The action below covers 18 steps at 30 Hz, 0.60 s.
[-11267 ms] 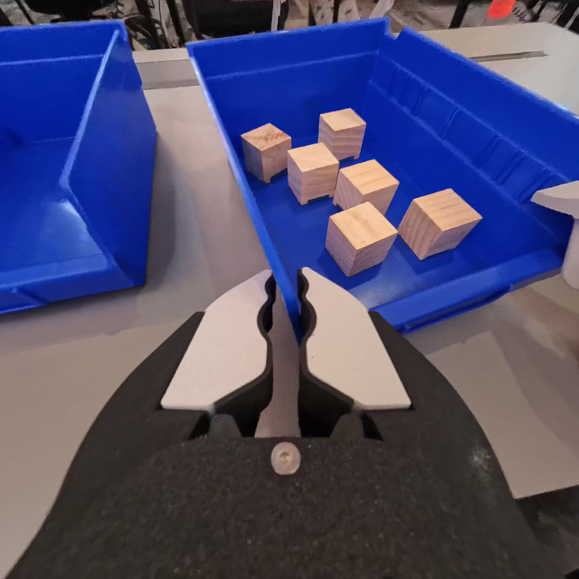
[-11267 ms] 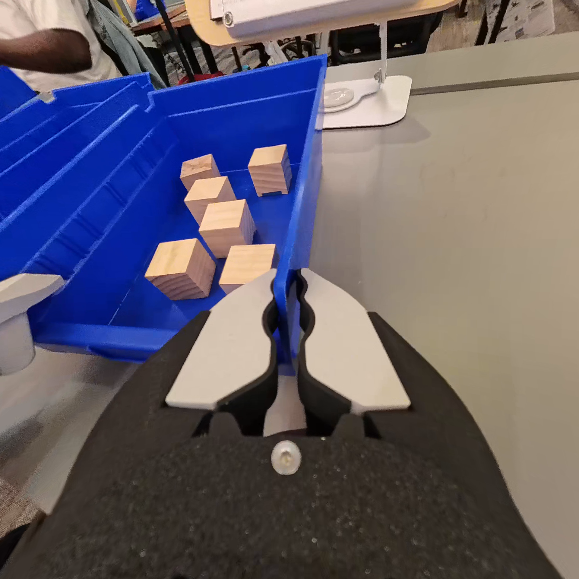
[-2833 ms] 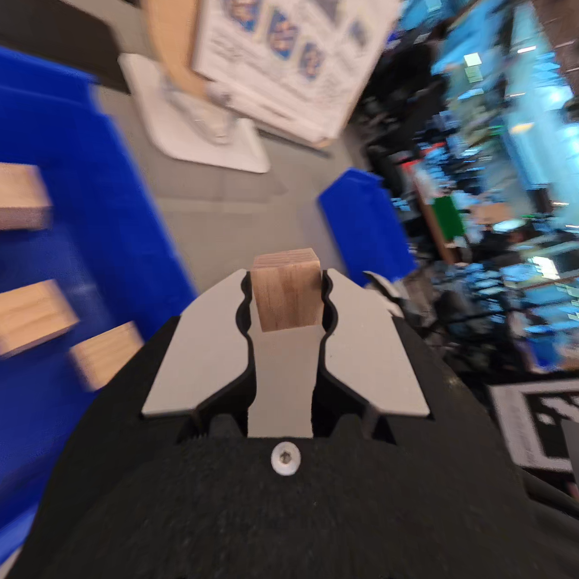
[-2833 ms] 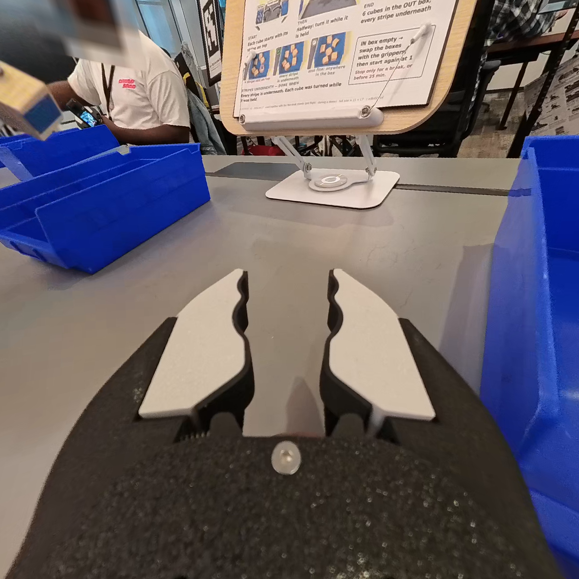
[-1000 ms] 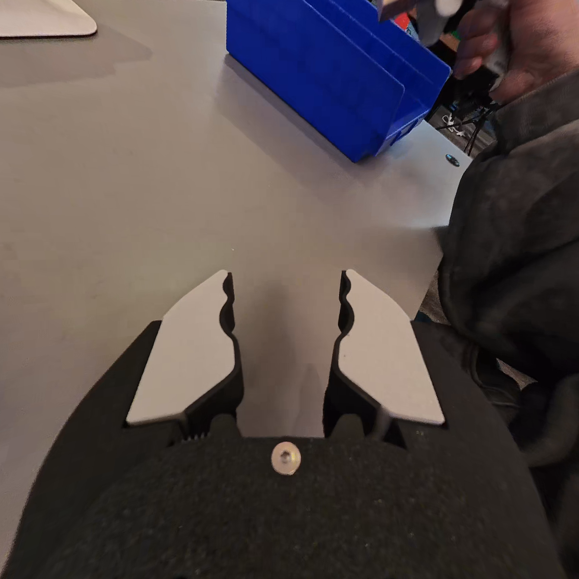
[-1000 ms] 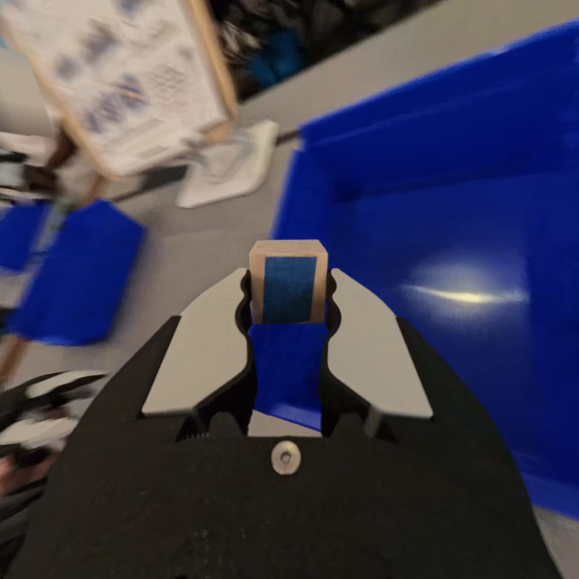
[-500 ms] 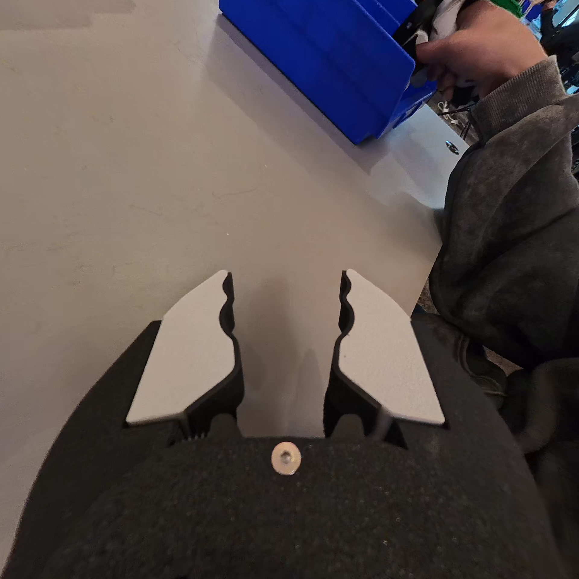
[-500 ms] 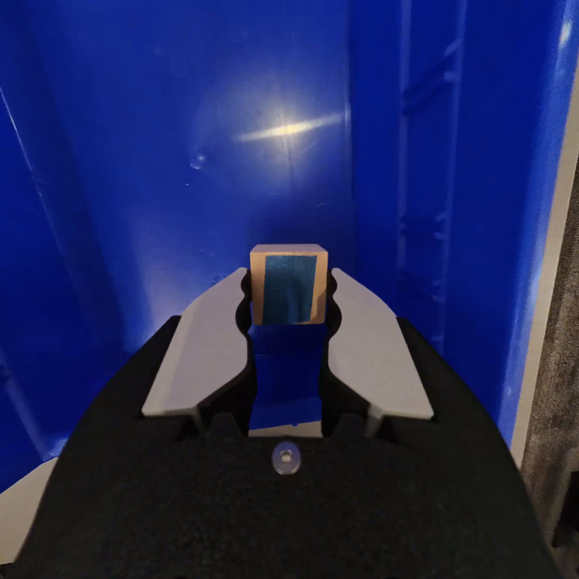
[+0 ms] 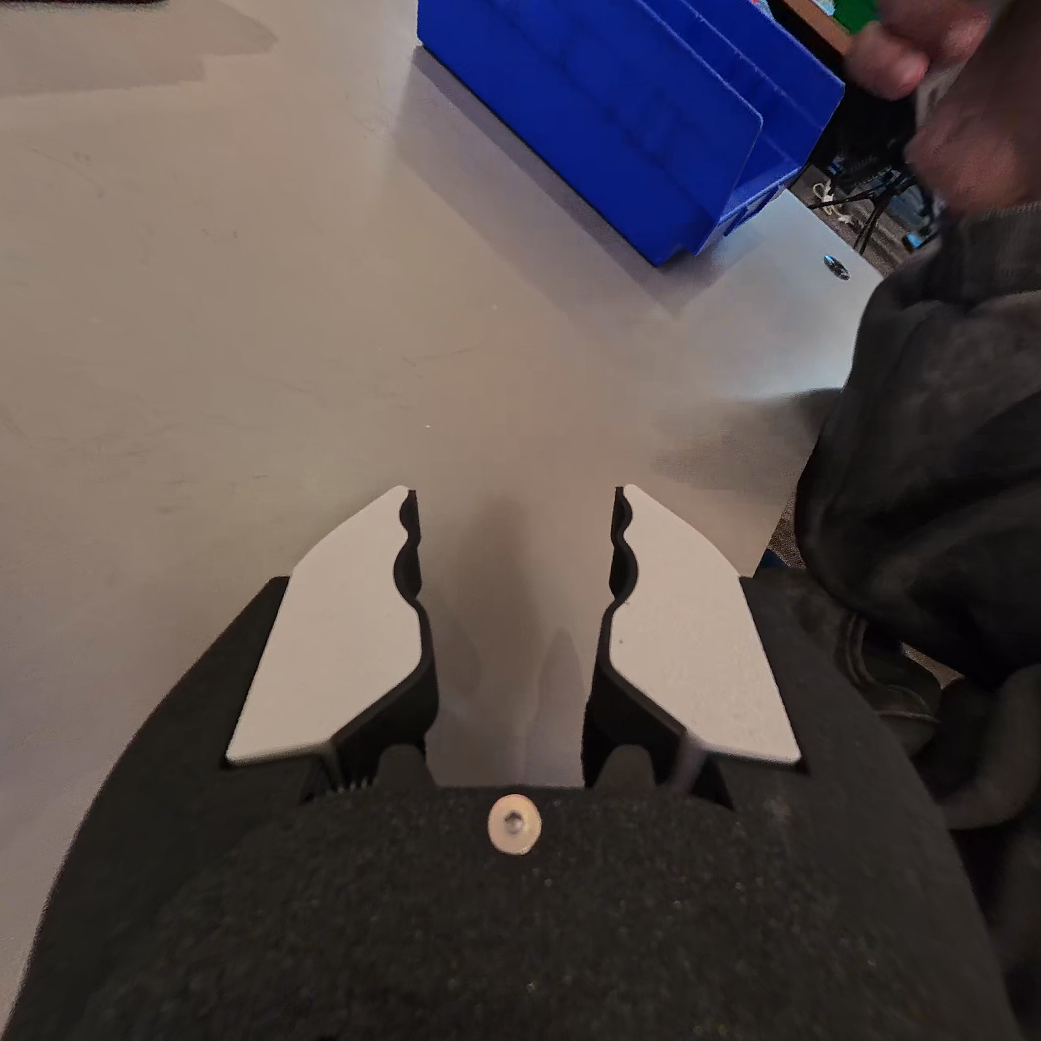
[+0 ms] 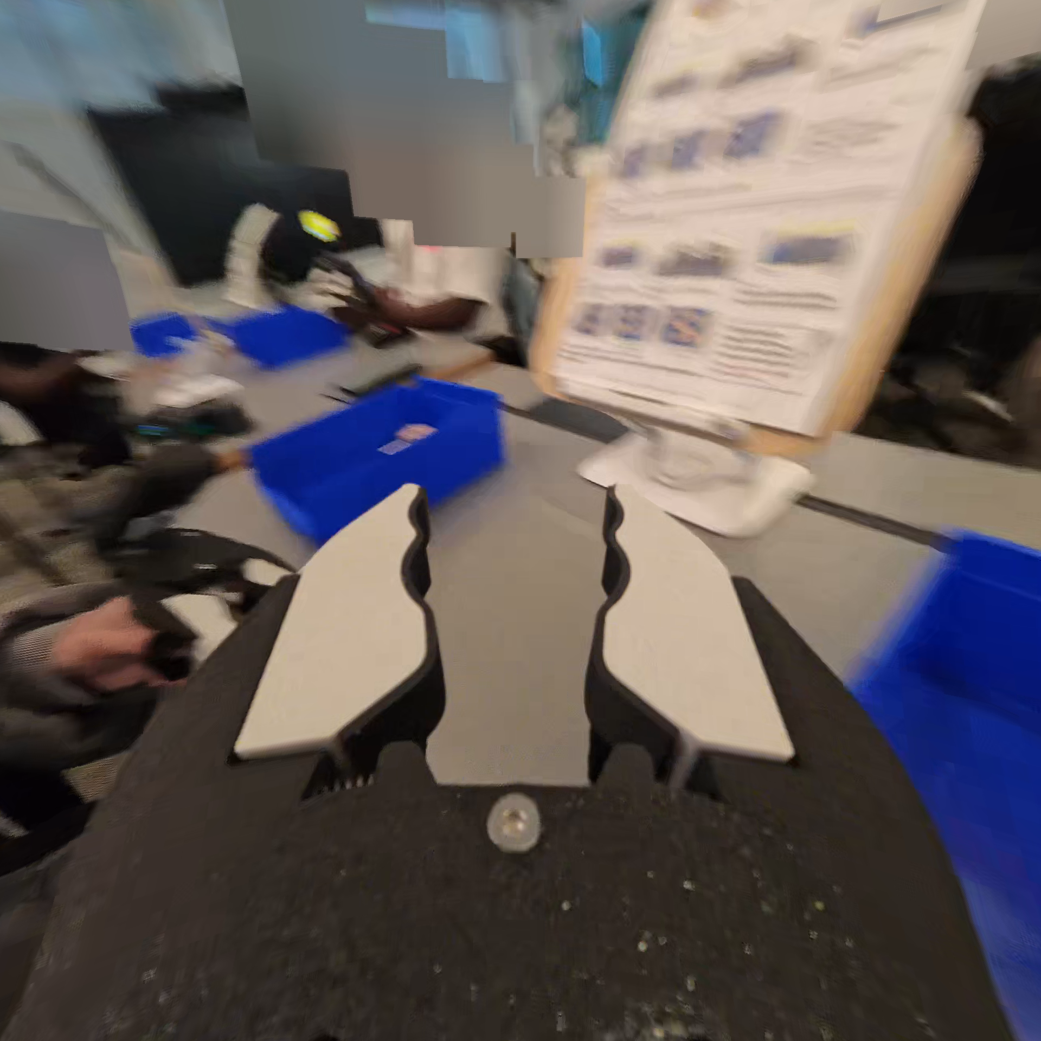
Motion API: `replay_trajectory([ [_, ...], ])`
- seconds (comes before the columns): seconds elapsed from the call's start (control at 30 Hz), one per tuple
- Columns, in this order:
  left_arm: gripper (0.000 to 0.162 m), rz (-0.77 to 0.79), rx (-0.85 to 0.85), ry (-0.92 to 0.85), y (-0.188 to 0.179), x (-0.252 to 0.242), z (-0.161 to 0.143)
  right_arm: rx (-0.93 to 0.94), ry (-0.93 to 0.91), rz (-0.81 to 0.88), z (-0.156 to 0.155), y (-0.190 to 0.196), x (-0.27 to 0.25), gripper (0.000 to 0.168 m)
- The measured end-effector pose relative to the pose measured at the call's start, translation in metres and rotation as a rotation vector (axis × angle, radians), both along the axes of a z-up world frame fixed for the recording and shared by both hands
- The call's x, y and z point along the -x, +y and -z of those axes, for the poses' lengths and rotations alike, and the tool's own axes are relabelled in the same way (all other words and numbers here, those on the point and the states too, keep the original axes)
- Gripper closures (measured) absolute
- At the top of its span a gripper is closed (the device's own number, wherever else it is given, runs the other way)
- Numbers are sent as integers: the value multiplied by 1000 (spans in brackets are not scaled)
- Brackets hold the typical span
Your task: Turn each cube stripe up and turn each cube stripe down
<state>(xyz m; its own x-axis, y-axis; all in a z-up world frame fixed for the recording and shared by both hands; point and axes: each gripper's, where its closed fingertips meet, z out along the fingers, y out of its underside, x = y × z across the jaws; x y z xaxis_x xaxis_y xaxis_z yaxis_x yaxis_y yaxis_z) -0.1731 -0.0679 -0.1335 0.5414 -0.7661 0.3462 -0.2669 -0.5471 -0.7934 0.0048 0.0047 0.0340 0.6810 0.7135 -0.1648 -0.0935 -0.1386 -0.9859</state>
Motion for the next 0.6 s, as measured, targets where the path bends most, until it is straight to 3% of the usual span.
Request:
replay_trajectory([
  [0.13,97,-27,-23,8,3,6,-7,-37,26,-157,51,-12,85,107],
  [0.27,97,-90,-80,50,12,27,-25,34,-19,-195,106,-8,122,111],
  [0.43,98,-115,-143,134,29,88,-76,45,-2,-200,114,-6,121,113],
  [0.53,99,-46,-209,431,52,145,-80,52,32,-203,113,-6,117,113],
  [0.6,100,86,-251,603,66,172,-73,63,51,-219,113,-7,116,113],
])
